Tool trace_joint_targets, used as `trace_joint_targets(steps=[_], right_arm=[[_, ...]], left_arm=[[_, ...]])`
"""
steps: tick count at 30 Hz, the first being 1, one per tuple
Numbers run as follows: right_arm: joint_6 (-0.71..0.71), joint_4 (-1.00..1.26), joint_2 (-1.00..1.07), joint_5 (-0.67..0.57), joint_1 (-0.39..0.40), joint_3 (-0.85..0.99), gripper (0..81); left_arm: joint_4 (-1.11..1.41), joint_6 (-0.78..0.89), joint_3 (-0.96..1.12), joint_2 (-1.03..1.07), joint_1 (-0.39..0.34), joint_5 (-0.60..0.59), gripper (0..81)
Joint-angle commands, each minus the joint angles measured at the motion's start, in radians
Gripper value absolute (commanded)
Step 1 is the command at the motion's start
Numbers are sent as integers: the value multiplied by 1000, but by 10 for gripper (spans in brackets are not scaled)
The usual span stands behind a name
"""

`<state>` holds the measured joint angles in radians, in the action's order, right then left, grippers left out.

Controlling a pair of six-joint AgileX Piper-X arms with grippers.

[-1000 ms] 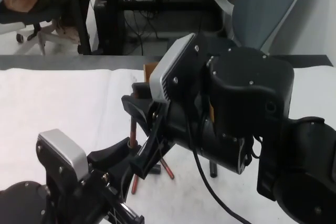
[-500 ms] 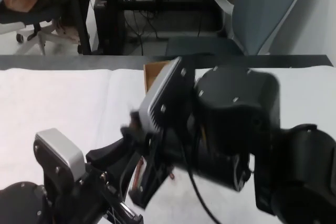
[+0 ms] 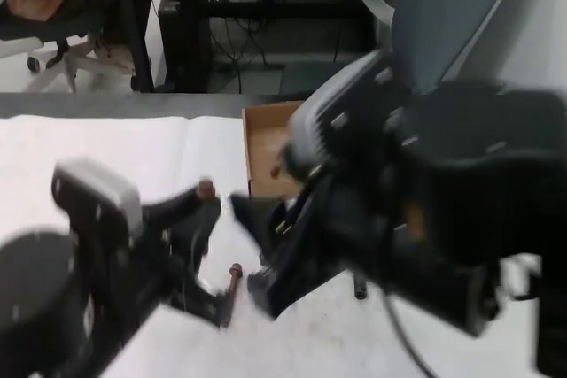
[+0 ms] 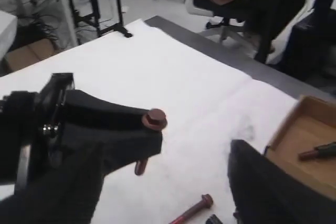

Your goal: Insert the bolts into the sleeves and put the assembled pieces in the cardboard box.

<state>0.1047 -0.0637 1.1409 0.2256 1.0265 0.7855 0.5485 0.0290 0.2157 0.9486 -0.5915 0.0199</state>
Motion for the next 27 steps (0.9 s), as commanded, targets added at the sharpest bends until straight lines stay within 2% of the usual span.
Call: trace_joint_targets(steps=[1,5,7,13,16,21,27], right_arm=[[7,-79,-37,24,-7,5,596],[84,-258,-32,167,-39,5,596],[120,-342,-20,178,-80,5,596],[209,-515,92,71,-262,5,550],[218,-530,168,36,-333,5,549],[218,-433,296,14,-395,7,549],[258,-372,469,-39,-410,43,549]], left_arm=[[-3,-37,88,34,32,-45,18],[-18,-37,195,153,73,-102,18],[-59,-37,273,241,88,-160,18],[-199,-37,545,548,95,-293,18],[-242,-42,669,681,98,-301,18],[-331,-45,888,881,130,-331,18],[-461,-45,1109,1050,182,-331,18]])
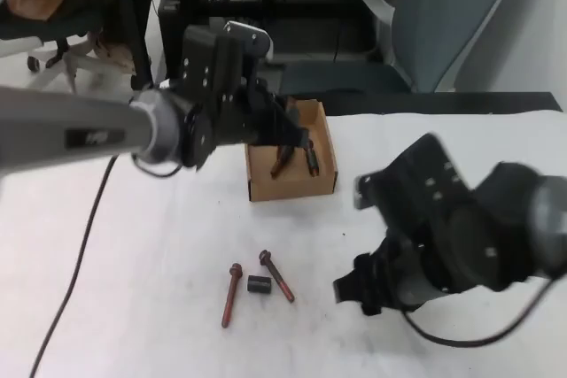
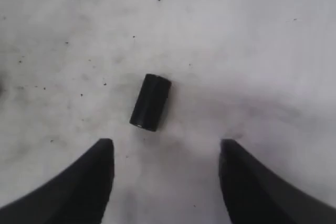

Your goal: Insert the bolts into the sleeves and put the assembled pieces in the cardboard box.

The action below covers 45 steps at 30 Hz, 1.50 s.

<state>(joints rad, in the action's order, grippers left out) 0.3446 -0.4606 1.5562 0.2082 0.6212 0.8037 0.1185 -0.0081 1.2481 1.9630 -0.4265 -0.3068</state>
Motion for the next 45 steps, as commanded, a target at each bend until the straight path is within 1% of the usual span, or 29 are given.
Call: trace_joint_targets(steps=[1,3,4,6,7,8,9,10,11,13,15,17,21,23,26,27,29,30,33,34,36,40,45], right_arm=[[19,24,85,-23,-5,41,549],[22,27,133,-23,-5,75,536],[22,31,159,-27,-5,93,514],[19,31,204,-28,-5,126,431],[19,31,223,-28,-5,142,363],[19,31,238,-28,-6,156,276],[15,31,247,-28,-5,164,174],[14,26,254,-28,-8,170,49],[14,20,257,-28,-7,173,0],[14,-5,256,-28,-9,173,6],[8,-49,254,-28,-9,173,6],[-16,-105,251,-28,-9,173,6],[-35,-182,225,-28,-9,171,6],[-55,-199,189,-28,-1,171,6],[-66,-181,103,-19,6,159,6],[-64,-175,68,-19,6,154,6],[-64,-172,7,-15,6,144,6],[-64,-172,-28,-4,6,139,6],[-61,-174,-114,18,6,123,6],[-61,-176,-139,18,6,120,6],[-58,-178,-180,18,6,113,6],[-58,-178,-225,18,6,98,6],[-60,-178,-250,18,6,58,6]], left_arm=[[-37,-8,101,53,22,-4,18],[-40,-8,150,91,32,-6,18],[-40,-8,171,107,33,-12,18],[-40,-8,203,132,34,-44,18],[-40,-8,217,144,34,-71,4],[-28,-8,223,152,34,-95,25],[-15,-8,224,158,34,-113,66],[-2,-8,224,162,34,-131,133],[-1,-8,224,163,34,-150,218],[-3,-8,224,163,34,-185,426],[-28,49,224,154,34,-198,700],[-66,94,224,131,35,-196,700],[-211,26,224,62,41,-191,700],[-339,8,224,15,50,-189,700],[-597,-20,222,-69,61,-189,700],[-715,-36,221,-93,65,-168,700],[-871,-91,222,-123,58,-122,700],[-961,-113,214,-128,51,-76,700],[-1098,-120,162,-131,24,76,700],[-1110,-113,139,-131,13,98,700],[-1108,-86,72,-131,-11,102,700],[-1022,-25,-54,-131,-66,114,700],[-953,8,-137,-131,-110,248,700]])
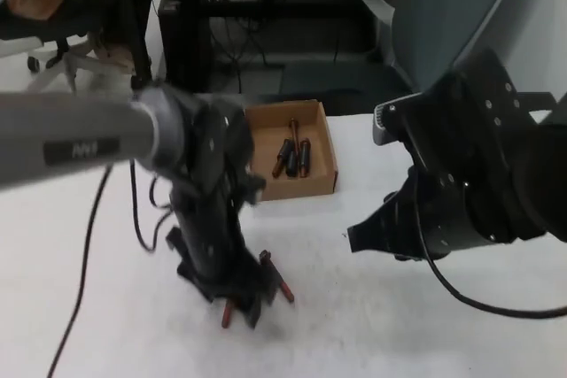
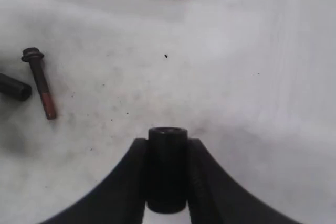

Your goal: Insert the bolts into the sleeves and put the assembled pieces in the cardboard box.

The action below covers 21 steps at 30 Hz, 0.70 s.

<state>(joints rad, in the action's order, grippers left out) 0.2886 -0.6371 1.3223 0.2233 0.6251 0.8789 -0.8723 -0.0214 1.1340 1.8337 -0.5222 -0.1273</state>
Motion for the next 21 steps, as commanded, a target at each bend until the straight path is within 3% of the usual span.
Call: trace_joint_targets(steps=[1,4,14,16,19,21], right_arm=[[-4,-1,-18,3,2,-25,6],[-4,-1,-18,1,2,-54,6],[-4,7,-18,-2,2,-90,6],[-4,24,-18,-5,2,-90,6],[-4,42,-18,-5,2,-90,6],[-20,46,-18,-5,3,-90,6]], left_arm=[[50,21,-33,-2,-17,90,700],[124,67,-58,-2,-16,133,654],[234,131,-60,-2,-10,167,357],[252,138,-60,-2,-10,167,252],[255,129,-62,-2,-10,167,13],[265,122,-69,-2,-10,160,18]])
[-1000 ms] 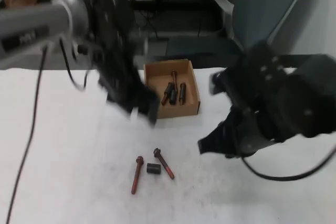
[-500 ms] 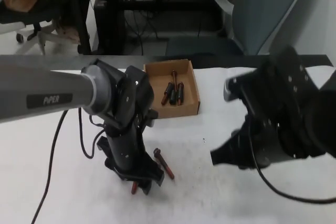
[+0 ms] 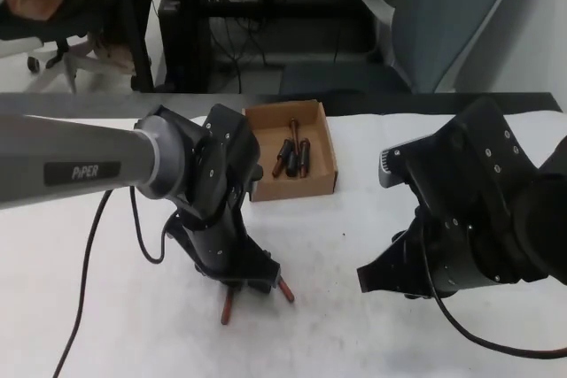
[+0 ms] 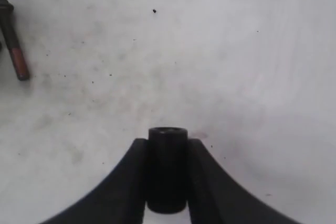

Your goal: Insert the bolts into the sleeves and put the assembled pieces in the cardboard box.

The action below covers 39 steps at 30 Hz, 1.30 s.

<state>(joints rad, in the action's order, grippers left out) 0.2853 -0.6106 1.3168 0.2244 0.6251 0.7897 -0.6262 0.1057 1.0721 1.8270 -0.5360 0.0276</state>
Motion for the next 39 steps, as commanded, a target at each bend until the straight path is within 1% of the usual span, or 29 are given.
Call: trace_joint_targets(steps=[1,4,5,8,10,14,16,18,19,21,24,28,33,39], right_arm=[[-39,25,-12,-6,8,-1,6],[-95,64,-23,-1,29,-10,6],[-105,93,-33,-3,39,-27,6],[-101,213,-95,-6,88,-105,6],[-83,293,-148,-6,128,-181,6],[-75,511,-277,-10,228,-343,6],[-119,655,-331,-52,279,-417,6],[-138,843,-366,-97,327,-484,6],[-139,931,-377,-99,356,-515,6],[-139,1060,-375,-93,385,-556,6],[-136,1128,-348,-122,400,-577,6],[-136,1150,-276,-219,404,-561,6],[-136,1318,-186,-235,407,-536,6],[-136,1469,-99,-263,411,-528,6]], left_arm=[[30,-32,-10,5,4,-28,18],[59,-68,-11,-22,2,-190,18],[67,-68,-11,-40,2,-218,18],[103,-68,-36,-137,2,-234,18],[182,-40,-107,-244,2,-256,18],[497,-13,-341,-499,-2,-261,18],[689,8,-479,-644,-2,-281,18],[914,43,-605,-761,-4,-332,18],[1061,97,-669,-817,-9,-329,18],[1238,172,-781,-901,-19,-293,18],[1371,244,-881,-956,-40,-199,18],[1393,246,-911,-952,-87,-161,18],[1402,177,-911,-934,-140,-106,18],[1417,178,-911,-931,-166,-110,18]])
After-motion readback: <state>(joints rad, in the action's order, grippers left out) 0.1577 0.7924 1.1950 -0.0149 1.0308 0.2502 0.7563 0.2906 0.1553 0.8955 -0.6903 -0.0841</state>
